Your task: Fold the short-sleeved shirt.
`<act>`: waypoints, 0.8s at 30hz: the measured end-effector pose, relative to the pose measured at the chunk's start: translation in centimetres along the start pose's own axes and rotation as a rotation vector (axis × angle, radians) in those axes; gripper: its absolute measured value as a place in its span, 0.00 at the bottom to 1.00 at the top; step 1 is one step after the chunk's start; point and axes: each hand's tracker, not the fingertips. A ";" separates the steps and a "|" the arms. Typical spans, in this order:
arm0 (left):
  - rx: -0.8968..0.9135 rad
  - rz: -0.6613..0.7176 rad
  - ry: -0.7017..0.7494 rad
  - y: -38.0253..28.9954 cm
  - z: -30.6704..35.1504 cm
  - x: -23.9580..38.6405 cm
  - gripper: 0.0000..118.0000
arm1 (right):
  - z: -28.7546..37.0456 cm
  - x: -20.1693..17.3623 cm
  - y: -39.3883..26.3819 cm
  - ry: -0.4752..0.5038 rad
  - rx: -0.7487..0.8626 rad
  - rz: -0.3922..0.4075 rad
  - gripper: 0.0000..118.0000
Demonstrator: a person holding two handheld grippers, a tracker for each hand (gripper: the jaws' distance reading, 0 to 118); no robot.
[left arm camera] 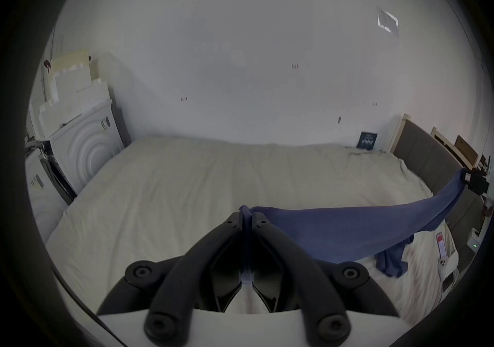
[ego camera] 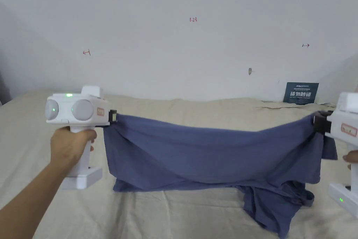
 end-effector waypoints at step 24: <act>-0.260 0.065 -0.054 -28.6 10.1 -5.7 0.02 | 21.3 -0.3 -22.6 0.105 -0.178 -0.166 0.01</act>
